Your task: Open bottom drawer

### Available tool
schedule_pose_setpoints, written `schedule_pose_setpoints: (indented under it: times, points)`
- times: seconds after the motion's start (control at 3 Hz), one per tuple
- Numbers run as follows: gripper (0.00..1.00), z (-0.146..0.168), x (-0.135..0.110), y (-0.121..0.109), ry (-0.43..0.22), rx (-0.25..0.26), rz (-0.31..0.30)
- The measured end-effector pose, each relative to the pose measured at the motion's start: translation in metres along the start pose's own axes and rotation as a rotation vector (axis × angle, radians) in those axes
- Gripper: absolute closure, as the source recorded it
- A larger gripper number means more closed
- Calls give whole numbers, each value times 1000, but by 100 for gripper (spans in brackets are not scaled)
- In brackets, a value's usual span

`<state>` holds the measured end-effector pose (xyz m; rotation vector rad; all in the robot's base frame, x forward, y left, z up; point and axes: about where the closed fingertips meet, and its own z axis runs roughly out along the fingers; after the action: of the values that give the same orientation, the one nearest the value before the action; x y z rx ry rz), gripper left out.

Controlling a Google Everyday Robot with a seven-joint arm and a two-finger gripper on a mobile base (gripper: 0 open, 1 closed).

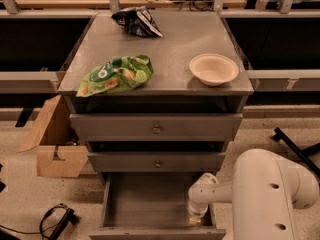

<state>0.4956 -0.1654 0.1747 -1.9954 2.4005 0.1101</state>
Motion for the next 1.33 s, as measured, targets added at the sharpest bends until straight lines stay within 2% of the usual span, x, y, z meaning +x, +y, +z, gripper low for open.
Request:
schedule_pose_setpoints:
  times: [0.33, 0.67, 1.0, 1.33]
  points:
    - [14, 0, -1, -4, 0, 0, 0]
    - [9, -18, -11, -6, 13, -7, -9]
    - [11, -53, -19, -11, 32, 4, -30]
    - [35, -104, -12, -10, 42, 42, -12]
